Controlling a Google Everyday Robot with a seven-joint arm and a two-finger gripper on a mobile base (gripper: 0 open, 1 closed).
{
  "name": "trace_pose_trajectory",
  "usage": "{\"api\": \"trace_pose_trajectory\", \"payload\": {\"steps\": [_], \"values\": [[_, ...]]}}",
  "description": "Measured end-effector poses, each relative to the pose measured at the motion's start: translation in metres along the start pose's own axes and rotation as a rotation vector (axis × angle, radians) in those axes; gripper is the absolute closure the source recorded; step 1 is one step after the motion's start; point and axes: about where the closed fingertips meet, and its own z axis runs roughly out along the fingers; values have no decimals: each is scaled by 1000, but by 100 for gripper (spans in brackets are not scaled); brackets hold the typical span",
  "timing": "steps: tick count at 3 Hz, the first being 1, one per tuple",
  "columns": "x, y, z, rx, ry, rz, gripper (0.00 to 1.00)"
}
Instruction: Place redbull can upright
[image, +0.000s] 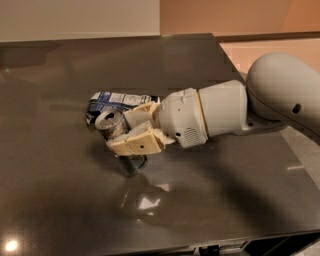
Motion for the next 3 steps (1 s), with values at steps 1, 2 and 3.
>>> {"api": "trace_pose_trajectory", "payload": {"steps": [1,2,3], "values": [[-9,3,-3,-5,88,-9,100],[-17,3,-6,-11,170,19,100],[-23,0,-8,5,209,22,81]]}}
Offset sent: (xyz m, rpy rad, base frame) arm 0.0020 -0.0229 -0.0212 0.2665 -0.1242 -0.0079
